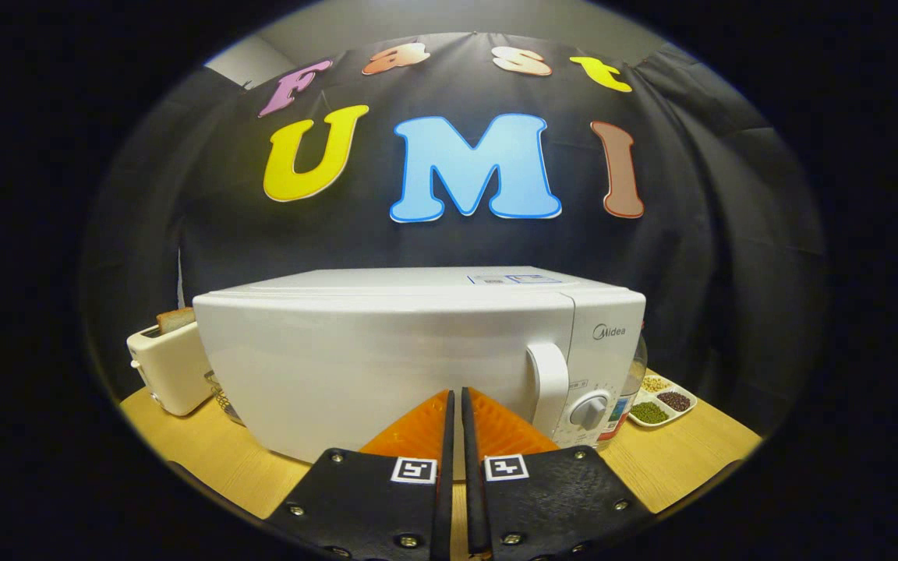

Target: Open the microwave, put the food inside, and close the microwave door.

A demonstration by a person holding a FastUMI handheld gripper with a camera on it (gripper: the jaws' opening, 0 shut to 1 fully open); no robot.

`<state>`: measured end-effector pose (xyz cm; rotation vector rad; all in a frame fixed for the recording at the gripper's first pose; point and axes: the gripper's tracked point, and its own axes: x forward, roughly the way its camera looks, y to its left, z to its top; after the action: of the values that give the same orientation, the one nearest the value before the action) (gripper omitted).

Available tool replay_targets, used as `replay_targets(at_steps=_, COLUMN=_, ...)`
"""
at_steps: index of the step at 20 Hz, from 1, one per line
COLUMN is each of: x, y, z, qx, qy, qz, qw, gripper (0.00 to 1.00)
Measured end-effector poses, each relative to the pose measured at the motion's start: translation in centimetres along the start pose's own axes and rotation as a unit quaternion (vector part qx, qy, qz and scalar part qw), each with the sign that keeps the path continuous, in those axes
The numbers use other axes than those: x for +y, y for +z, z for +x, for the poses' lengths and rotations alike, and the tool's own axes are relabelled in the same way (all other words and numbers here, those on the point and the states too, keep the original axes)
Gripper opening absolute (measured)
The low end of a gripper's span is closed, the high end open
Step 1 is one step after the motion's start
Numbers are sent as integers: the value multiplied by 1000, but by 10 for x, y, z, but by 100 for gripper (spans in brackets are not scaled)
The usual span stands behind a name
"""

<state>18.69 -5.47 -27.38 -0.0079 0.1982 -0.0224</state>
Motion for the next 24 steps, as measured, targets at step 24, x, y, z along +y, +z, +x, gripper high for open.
replay_targets(at_steps=24, x=62, y=209, z=-258, qx=-94, qy=31, qz=-21, qw=995, gripper=8)
